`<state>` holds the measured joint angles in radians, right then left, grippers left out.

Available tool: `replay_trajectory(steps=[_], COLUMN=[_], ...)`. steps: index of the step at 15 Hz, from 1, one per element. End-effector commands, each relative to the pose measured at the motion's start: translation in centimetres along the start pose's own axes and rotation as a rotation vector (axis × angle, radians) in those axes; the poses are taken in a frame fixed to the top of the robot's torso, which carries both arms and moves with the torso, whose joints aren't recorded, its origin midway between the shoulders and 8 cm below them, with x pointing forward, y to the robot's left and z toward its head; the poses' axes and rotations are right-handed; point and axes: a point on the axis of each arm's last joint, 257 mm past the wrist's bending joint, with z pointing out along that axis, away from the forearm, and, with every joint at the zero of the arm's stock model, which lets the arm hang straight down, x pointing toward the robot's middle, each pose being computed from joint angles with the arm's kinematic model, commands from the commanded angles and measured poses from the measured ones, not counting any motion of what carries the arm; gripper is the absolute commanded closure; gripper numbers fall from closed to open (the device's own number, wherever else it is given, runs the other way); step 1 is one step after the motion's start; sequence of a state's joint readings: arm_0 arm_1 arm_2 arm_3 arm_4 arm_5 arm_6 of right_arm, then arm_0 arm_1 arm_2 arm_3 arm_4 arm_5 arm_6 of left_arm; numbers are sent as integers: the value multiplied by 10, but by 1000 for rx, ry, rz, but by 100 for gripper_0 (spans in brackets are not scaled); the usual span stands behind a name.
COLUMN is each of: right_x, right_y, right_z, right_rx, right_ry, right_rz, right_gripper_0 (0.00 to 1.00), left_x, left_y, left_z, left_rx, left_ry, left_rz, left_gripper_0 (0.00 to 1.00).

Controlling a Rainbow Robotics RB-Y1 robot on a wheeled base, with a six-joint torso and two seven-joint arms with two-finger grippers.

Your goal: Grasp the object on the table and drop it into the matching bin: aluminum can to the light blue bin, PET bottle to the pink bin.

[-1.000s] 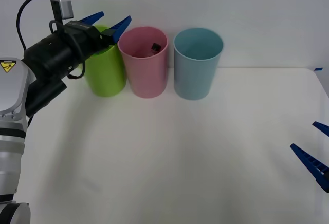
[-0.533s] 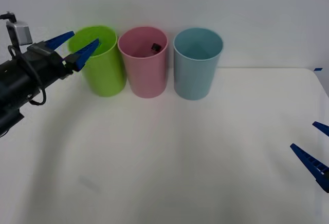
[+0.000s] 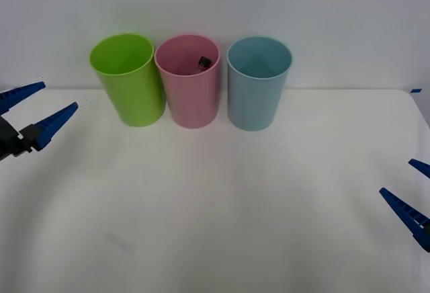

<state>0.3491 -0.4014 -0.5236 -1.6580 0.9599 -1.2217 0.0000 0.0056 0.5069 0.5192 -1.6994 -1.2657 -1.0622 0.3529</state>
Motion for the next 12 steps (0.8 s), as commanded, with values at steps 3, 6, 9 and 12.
replay_trajectory(steps=[3,6,9,12], right_x=[0,0,0,0], right_y=[0,0,0,0], right_z=[0,0,0,0], right_rx=[0,0,0,0], right_ry=[0,0,0,0], right_rz=[0,0,0,0], right_gripper_0=[0,0,0,0], left_x=[19,29,45,59], left_y=[2,3,0,-4], left_z=[-51,-86,-108,-126], left_rx=[-9,-24,-40,-53], left_ry=[56,91,126,157], left_rz=[8,3,21,17], left_gripper_0=[0,0,0,0])
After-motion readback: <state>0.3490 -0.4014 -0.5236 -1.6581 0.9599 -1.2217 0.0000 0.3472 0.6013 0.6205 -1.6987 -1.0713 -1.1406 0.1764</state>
